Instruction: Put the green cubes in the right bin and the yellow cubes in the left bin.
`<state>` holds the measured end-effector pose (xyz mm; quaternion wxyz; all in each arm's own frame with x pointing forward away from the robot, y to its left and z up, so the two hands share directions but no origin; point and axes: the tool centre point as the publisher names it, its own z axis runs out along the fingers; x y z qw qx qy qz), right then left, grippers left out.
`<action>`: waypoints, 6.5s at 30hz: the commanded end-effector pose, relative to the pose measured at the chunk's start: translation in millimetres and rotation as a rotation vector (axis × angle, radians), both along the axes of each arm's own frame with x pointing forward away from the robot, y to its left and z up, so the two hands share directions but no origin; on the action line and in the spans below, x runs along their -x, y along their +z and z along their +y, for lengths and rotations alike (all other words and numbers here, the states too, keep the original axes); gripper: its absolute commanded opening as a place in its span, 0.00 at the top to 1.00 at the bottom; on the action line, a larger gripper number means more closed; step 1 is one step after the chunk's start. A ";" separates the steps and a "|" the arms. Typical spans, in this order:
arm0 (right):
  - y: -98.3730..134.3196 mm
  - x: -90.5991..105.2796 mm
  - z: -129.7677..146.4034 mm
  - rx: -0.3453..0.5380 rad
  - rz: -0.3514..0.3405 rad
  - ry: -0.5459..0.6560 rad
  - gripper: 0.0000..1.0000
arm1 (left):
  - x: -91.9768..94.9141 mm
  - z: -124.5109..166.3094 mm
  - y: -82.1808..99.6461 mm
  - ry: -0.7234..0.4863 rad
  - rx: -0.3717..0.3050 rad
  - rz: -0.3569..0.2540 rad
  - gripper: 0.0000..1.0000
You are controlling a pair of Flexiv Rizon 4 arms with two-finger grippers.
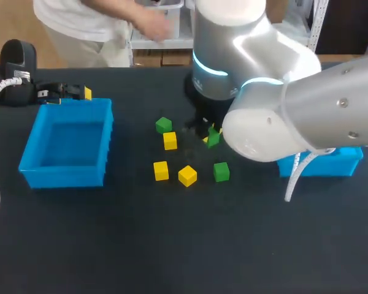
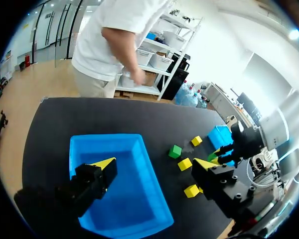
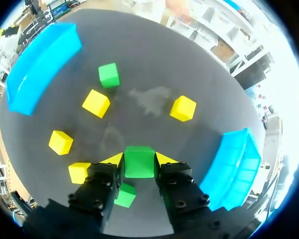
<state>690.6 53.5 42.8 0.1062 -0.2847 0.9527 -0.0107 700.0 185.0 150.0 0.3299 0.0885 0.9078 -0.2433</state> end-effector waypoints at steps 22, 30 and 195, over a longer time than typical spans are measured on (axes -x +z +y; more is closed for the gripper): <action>72.5 -7.0 -80.9 -0.058 -0.093 -0.126 1.00 | 0.0 0.0 0.0 0.000 0.000 0.000 0.00; 72.1 -0.8 -113.6 -0.053 -0.095 -0.195 1.00 | 0.0 0.0 0.0 0.000 0.000 0.000 0.00; -45.5 49.8 -85.7 -0.013 0.124 -0.062 1.00 | 0.0 0.0 0.0 0.000 0.000 0.000 0.00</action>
